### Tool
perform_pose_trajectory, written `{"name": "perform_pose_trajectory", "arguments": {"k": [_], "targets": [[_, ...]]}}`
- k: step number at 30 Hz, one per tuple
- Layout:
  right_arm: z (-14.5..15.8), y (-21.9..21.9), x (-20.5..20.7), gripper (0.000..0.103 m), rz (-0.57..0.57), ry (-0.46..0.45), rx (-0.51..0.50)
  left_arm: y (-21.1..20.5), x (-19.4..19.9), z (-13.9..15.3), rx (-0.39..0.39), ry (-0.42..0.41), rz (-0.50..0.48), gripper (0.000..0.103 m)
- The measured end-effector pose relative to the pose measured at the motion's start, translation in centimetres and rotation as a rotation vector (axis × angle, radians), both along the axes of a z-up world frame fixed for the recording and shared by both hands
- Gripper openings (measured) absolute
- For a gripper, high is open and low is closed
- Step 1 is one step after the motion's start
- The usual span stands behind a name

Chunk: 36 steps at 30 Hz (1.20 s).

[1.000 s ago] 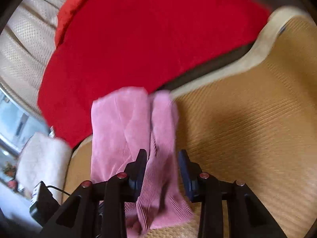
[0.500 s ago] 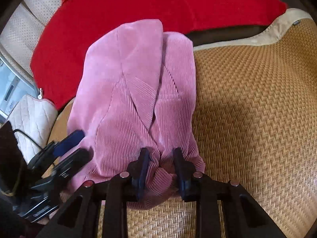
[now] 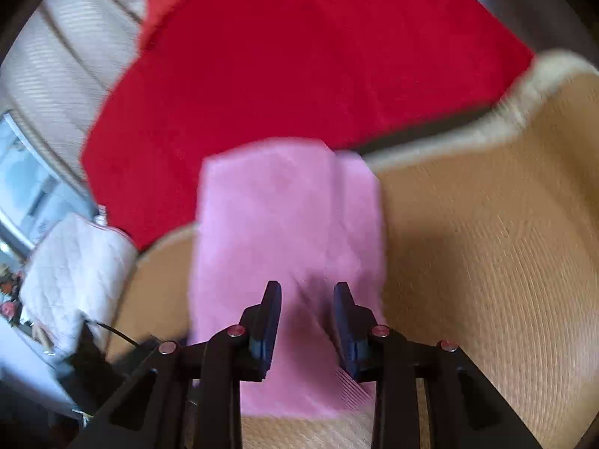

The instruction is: Fold large clothes

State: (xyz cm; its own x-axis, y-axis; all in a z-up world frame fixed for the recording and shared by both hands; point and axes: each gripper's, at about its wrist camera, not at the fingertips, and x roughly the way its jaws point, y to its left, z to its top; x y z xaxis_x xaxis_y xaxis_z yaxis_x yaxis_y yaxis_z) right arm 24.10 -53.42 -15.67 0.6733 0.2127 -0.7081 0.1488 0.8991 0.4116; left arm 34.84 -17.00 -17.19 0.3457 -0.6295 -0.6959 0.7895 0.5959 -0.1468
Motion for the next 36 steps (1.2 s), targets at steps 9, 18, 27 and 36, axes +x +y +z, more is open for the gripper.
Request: {"name": "perform_pose_trajectory", "arguments": {"k": [9,18,27,36], "targets": [[-7.7,-1.6,14.6,0.031,0.017,0.241,-0.071,0.5,-0.4,-0.1,-0.027,0.005,-0.012,0.064],[-1.7,-0.8,14.5,0.033,0.059,0.106,-0.046,0.5,-1.3,-0.2,-0.024,-0.007,-0.014,0.065],[-8.6,1.3,20.6,0.032,0.188,0.317,0.008,1.0,0.1,-0.3,-0.058,0.038,-0.011,0.067],[-2.7,-1.1,12.0,0.033,0.107,0.131,0.048,1.9,0.4,0.5,-0.075,0.085,-0.028,0.072]]}}
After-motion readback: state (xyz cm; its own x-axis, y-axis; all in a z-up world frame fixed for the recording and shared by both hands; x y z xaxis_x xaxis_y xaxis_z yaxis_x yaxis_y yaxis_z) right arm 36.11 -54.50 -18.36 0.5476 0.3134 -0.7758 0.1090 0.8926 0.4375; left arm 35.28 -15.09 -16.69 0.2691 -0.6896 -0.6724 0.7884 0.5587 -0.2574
